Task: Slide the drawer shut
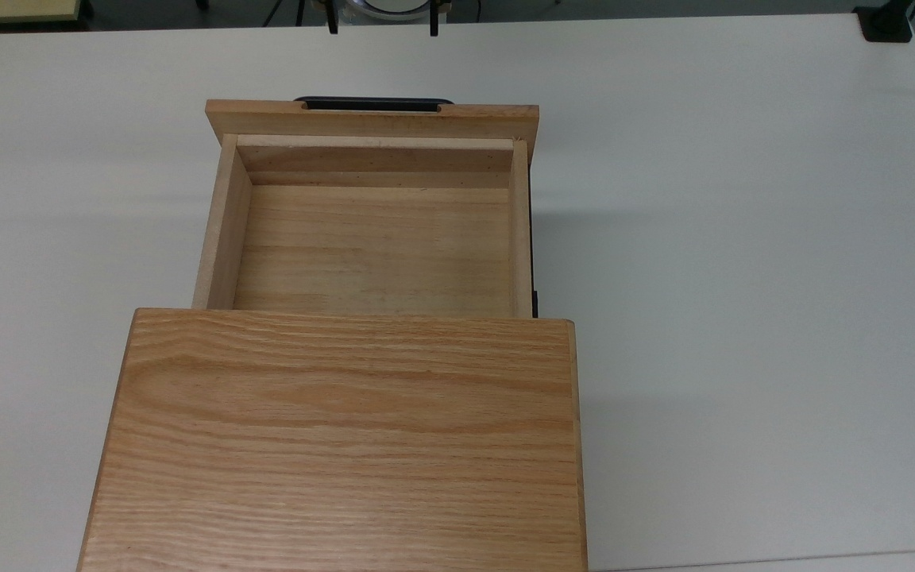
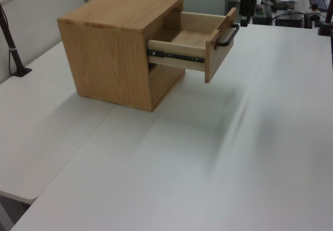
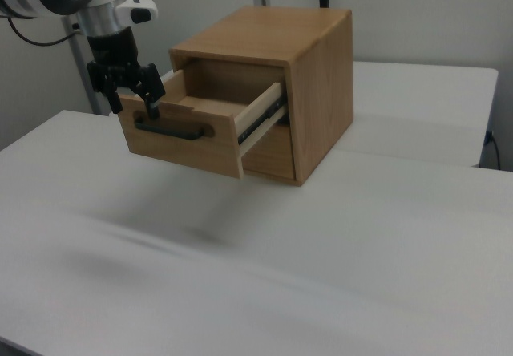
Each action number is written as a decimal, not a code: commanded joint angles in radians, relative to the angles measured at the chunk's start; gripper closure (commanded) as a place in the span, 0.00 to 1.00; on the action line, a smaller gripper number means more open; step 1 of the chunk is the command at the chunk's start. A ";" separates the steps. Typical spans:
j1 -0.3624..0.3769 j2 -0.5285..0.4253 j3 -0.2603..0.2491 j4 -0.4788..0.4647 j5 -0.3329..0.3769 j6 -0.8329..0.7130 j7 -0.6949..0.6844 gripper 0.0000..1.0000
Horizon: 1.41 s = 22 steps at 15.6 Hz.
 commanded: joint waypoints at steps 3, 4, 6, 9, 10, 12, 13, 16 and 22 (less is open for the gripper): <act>0.017 -0.003 -0.016 -0.001 0.018 0.008 -0.010 0.00; 0.017 -0.003 -0.016 -0.001 0.018 0.006 -0.010 0.00; 0.015 -0.003 -0.016 -0.001 0.018 0.008 -0.010 0.00; 0.015 -0.003 -0.016 -0.001 0.018 0.008 -0.010 0.00; 0.015 -0.003 -0.016 -0.001 0.018 0.008 -0.010 0.00; 0.015 -0.003 -0.016 -0.001 0.018 0.008 -0.012 0.00; 0.015 -0.003 -0.016 -0.001 0.018 0.008 -0.012 0.00; 0.015 -0.003 -0.016 -0.001 0.018 0.006 -0.012 0.00; 0.012 -0.007 -0.013 -0.027 0.003 -0.008 -0.142 0.00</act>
